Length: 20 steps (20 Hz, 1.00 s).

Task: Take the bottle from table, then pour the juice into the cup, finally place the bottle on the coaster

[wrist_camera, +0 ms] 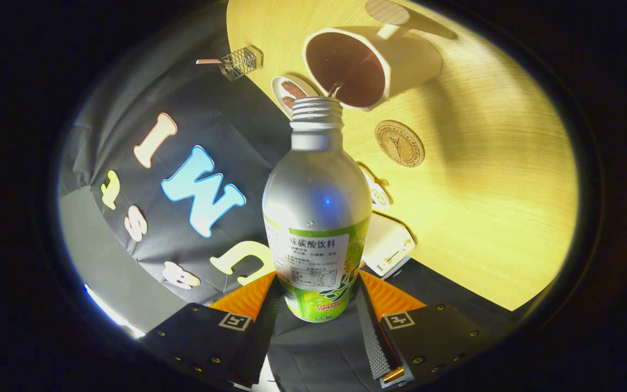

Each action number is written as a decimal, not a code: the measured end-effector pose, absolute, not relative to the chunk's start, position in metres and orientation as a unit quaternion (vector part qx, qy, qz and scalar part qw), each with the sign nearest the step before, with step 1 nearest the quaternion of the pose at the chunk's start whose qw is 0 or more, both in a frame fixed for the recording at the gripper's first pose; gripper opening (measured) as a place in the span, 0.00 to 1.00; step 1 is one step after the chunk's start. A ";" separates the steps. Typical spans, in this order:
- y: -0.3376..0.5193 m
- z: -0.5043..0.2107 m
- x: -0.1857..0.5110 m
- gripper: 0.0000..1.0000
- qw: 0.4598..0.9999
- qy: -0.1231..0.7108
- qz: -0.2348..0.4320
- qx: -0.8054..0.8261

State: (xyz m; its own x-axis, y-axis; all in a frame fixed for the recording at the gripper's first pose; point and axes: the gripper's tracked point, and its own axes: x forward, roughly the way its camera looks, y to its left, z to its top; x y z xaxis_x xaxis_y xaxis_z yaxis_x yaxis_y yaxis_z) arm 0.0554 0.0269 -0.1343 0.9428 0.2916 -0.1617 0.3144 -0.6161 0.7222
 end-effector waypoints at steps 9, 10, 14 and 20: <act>0.024 -0.127 0.054 0.73 0.387 0.166 -0.013 0.907; 0.025 -0.127 0.052 0.73 0.387 0.168 -0.013 0.906; 0.027 -0.129 0.051 0.73 0.396 0.169 -0.016 0.903; 0.037 -0.150 0.048 0.73 0.436 0.192 -0.025 0.879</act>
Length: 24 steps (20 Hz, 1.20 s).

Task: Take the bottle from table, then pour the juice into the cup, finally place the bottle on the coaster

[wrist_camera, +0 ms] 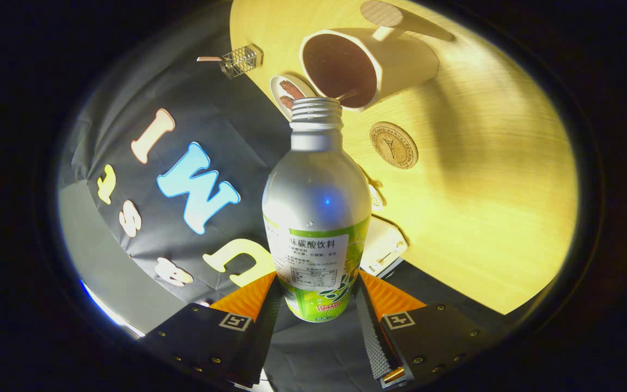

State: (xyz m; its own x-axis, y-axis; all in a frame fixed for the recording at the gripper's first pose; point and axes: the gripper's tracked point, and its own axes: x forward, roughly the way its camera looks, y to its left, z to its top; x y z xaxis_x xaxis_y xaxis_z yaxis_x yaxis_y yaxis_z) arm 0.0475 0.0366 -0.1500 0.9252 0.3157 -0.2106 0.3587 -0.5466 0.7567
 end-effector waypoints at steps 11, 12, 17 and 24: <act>0.035 -0.203 0.036 0.73 0.587 0.234 -0.051 0.774; 0.036 -0.207 0.034 0.73 0.600 0.239 -0.051 0.762; 0.038 -0.228 0.027 0.73 0.666 0.264 -0.053 0.696; 0.031 -0.252 0.023 0.73 0.749 0.290 -0.064 0.593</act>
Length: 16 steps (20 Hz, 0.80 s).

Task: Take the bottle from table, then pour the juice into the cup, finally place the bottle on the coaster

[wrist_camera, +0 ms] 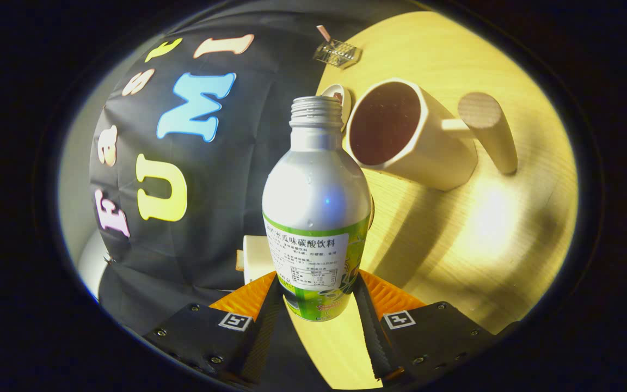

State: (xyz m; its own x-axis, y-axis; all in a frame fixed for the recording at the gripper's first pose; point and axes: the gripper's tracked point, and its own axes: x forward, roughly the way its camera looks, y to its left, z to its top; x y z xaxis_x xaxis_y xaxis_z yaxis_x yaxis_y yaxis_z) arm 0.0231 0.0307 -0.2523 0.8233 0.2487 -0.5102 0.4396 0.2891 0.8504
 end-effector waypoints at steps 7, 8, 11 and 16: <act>0.029 -0.260 0.032 0.73 0.817 0.295 -0.071 0.491; 0.028 -0.262 0.034 0.73 0.826 0.294 -0.073 0.476; 0.027 -0.265 0.039 0.73 0.846 0.296 -0.080 0.436; 0.023 -0.268 0.049 0.73 0.872 0.294 -0.101 0.378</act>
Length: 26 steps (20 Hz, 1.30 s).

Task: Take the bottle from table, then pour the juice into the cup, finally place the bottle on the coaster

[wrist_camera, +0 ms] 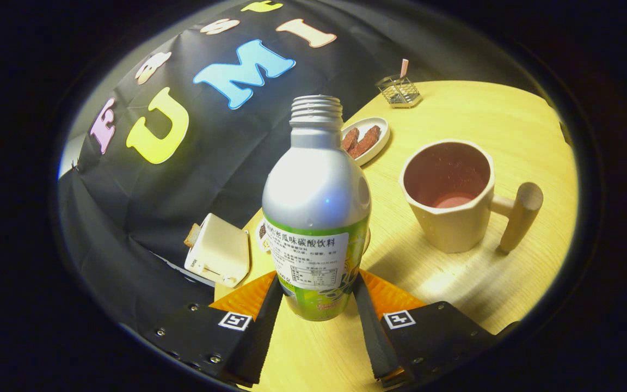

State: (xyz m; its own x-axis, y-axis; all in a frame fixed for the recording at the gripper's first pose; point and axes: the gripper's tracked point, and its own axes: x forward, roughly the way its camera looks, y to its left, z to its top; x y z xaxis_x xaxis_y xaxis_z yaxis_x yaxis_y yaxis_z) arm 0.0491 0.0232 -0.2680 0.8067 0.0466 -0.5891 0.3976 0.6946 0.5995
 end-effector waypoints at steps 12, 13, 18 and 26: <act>0.009 -0.262 0.081 0.73 0.919 0.268 -0.150 0.246; 0.008 -0.265 0.083 0.73 0.921 0.269 -0.153 0.237; 0.000 -0.276 0.099 0.73 0.929 0.271 -0.161 0.192; -0.007 -0.296 0.119 0.73 0.933 0.283 -0.169 0.143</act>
